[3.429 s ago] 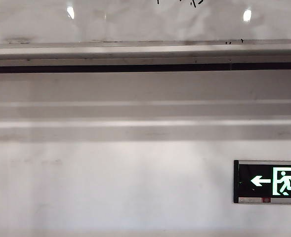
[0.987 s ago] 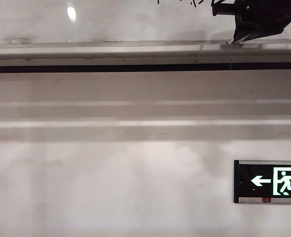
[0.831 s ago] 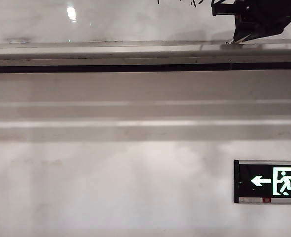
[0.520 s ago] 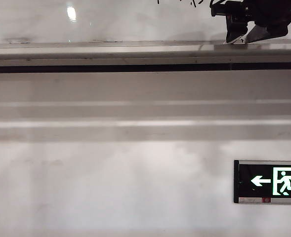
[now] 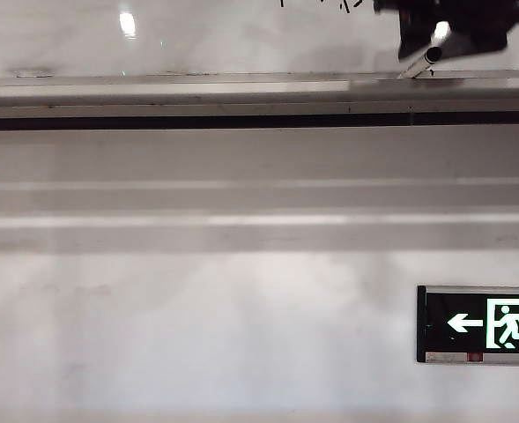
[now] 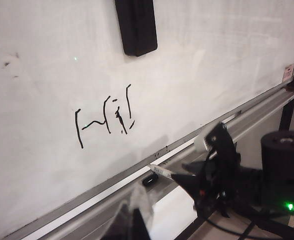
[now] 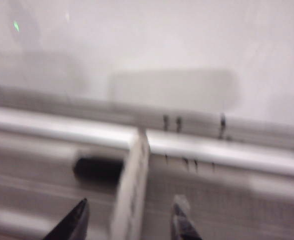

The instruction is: Take a marker from the whiteboard tray, write "Hi!" on the whiteboard, and then put the marker back vertically into the whiteboard tray.

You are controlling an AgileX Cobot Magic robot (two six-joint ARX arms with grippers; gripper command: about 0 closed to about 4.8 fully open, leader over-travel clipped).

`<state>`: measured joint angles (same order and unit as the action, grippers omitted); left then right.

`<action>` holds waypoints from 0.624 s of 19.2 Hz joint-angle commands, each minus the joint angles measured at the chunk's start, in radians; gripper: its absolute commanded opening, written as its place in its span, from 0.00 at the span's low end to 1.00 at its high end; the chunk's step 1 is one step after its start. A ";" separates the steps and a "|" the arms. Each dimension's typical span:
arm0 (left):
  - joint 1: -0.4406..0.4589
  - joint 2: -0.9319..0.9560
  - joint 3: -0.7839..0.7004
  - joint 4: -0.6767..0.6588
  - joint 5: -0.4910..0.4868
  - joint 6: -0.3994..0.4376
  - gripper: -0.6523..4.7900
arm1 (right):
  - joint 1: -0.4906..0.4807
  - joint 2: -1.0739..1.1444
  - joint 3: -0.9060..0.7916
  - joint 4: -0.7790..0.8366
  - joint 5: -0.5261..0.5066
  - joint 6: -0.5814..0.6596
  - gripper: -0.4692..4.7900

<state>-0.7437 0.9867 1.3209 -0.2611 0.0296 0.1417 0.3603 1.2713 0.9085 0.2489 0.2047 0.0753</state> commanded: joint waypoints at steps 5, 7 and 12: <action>-0.001 -0.004 0.004 0.015 0.000 0.001 0.11 | 0.002 -0.073 0.033 0.021 -0.013 0.003 0.20; -0.001 -0.004 0.004 0.009 0.000 0.000 0.11 | 0.005 -0.124 0.042 0.017 -0.043 0.002 0.08; -0.001 0.000 0.005 -0.031 0.000 -0.023 0.11 | 0.006 -0.224 0.142 -0.117 -0.124 0.002 0.08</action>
<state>-0.7437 0.9871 1.3209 -0.2840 0.0299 0.1383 0.3645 1.0569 1.0260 0.1883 0.0986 0.0750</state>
